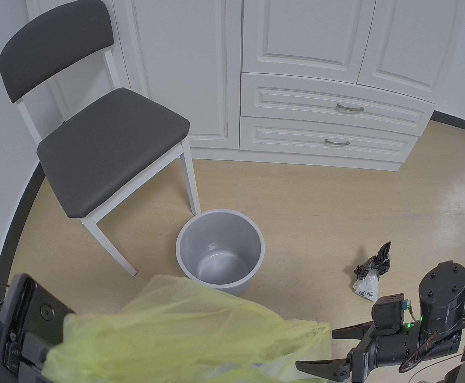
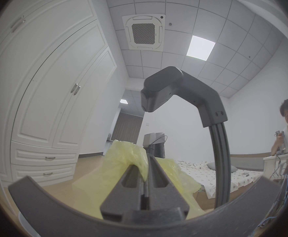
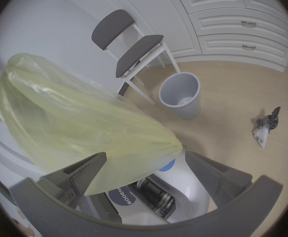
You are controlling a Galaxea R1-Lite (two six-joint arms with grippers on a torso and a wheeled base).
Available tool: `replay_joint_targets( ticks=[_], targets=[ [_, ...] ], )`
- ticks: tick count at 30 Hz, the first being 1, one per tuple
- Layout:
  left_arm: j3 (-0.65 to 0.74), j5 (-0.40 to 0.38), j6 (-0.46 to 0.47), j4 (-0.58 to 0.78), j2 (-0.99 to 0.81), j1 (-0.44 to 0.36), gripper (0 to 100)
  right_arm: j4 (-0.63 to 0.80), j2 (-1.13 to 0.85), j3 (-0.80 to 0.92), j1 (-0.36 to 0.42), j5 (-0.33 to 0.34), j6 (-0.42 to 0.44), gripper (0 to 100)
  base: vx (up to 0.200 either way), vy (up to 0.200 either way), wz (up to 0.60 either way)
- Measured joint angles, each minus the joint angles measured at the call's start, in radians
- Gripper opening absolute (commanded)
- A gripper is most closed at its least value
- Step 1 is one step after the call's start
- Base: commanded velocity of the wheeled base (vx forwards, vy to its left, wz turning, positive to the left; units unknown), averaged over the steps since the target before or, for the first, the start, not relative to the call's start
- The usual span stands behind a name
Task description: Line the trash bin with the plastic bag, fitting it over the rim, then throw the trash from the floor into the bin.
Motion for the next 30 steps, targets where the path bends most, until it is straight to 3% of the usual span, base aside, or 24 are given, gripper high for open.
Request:
replay_joint_targets(
  ticks=[17,30],
  targets=[
    [0.006,0.004,0.003,0.000,-0.045,-0.131,0,-0.168,0.057,-0.003,-0.034,-0.001,0.095,100,0.000,0.000,0.00],
    [0.037,0.005,0.008,0.001,-0.050,-0.233,0,-0.180,0.056,0.019,-0.038,0.003,0.093,100,0.000,0.000,0.00]
  ],
)
